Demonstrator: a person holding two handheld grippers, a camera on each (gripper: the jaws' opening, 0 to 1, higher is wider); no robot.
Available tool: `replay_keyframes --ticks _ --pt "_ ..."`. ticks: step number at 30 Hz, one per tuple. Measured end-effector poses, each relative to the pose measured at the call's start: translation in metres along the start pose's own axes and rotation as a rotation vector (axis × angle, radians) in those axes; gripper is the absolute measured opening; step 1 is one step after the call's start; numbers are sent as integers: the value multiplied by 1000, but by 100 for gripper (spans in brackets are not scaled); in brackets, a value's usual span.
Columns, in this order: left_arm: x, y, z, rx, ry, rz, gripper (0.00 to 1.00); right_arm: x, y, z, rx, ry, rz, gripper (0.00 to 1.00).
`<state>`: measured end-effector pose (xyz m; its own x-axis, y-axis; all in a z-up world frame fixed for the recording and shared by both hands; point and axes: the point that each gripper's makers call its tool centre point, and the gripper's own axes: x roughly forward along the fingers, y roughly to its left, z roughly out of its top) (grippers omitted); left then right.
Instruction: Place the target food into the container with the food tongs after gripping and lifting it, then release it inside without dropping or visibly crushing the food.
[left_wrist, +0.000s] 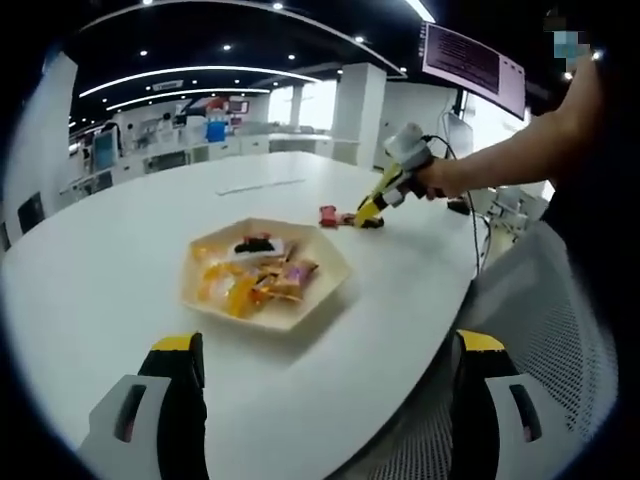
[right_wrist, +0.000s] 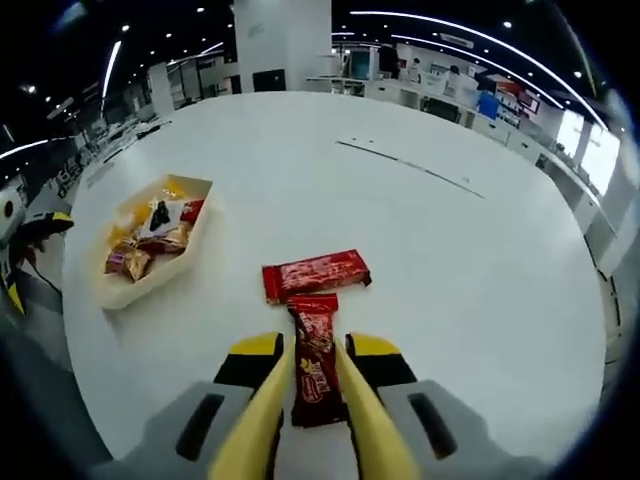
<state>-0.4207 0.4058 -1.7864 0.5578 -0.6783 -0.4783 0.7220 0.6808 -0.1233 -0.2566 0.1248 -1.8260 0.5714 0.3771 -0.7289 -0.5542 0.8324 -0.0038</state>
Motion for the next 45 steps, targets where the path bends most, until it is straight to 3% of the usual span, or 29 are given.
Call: replay_keyframes --ticks 3,14,21,26,30,42,45 --pt "3 -4 -4 45 23 -14 100 -7 -2 7 19 -15 4 23" --pt "-4 1 9 -3 -25 9 99 -23 -7 29 1 -47 -9 24" --pt "-6 -3 17 -4 -39 15 100 -27 -6 33 17 -59 -3 24" --pt "1 -1 8 -6 -9 32 100 -29 -3 36 9 -54 0 24" --pt "2 -5 4 43 1 18 100 -32 -2 44 4 -60 5 24" --pt "0 -1 5 56 -3 37 100 -31 18 66 -54 -58 35 24" --pt "3 -7 -1 70 26 5 100 -32 27 74 -68 -64 50 24"
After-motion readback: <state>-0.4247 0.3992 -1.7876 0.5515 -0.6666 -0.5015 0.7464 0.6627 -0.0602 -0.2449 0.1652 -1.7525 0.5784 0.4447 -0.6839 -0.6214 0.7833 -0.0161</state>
